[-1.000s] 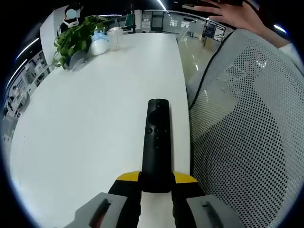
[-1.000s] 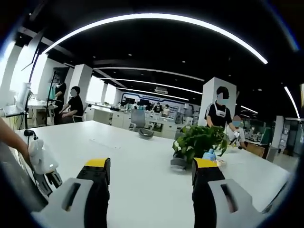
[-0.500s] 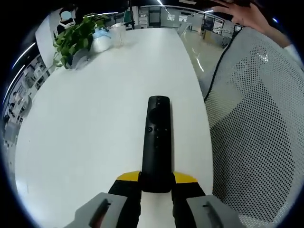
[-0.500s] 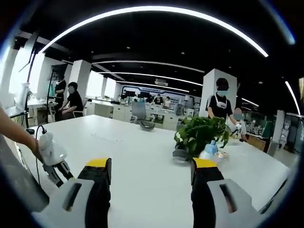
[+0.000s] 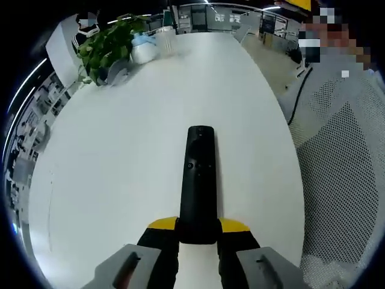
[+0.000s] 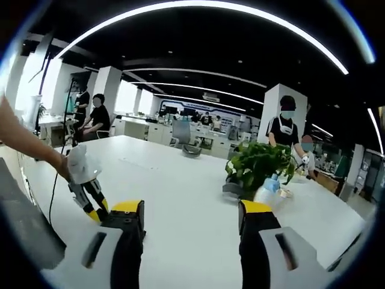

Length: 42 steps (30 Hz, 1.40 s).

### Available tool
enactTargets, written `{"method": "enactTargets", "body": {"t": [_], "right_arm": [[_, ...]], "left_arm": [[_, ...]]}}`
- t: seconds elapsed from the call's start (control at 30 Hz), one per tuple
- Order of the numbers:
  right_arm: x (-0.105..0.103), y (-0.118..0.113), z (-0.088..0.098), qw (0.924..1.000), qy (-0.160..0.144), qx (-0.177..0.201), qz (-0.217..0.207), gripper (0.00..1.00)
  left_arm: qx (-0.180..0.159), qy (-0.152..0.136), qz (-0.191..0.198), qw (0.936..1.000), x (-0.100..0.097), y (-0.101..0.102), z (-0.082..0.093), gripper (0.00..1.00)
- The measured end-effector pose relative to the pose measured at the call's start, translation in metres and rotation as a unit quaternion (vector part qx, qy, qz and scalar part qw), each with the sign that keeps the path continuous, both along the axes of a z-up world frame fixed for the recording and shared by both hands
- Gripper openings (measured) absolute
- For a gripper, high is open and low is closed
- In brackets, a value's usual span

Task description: Press the specified remote control buttons in sequence, fully releasing each button before pressing the next.

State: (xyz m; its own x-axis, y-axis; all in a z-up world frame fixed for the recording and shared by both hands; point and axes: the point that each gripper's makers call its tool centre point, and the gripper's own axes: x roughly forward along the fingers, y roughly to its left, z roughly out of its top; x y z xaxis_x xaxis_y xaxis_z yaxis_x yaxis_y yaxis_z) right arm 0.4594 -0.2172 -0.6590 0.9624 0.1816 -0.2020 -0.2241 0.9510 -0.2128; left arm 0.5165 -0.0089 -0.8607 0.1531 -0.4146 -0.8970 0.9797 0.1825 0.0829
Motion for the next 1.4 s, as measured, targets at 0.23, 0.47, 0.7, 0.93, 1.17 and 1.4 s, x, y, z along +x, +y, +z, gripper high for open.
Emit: {"method": "enactTargets", "body": {"t": [0.23,0.47,0.7,0.93,1.17,1.4], "right_arm": [[0.0,-0.003,-0.002,0.9999,0.006,0.0,-0.011,0.62],[0.0,-0.002,-0.005,0.9998,0.014,-0.006,-0.014,0.61],[0.0,-0.008,-0.008,0.9994,0.021,-0.005,-0.026,0.57],[0.0,-0.006,-0.015,0.9991,0.037,-0.011,-0.019,0.56],[0.001,-0.006,-0.021,0.9983,0.053,-0.013,-0.021,0.53],[0.002,-0.007,-0.027,0.9973,0.067,-0.022,-0.021,0.53]], "left_arm": [[0.016,-0.014,0.001,0.9998,0.028,0.003,0.009,0.23],[0.034,-0.028,-0.01,0.999,0.054,0.006,0.013,0.23],[0.044,-0.031,-0.009,0.9985,0.074,0.01,0.013,0.23],[0.048,-0.041,-0.006,0.998,0.092,0.007,0.012,0.23],[0.054,-0.053,-0.014,0.997,0.112,0.003,0.011,0.23],[0.064,-0.055,-0.025,0.9961,0.135,0.005,0.005,0.23]]}}
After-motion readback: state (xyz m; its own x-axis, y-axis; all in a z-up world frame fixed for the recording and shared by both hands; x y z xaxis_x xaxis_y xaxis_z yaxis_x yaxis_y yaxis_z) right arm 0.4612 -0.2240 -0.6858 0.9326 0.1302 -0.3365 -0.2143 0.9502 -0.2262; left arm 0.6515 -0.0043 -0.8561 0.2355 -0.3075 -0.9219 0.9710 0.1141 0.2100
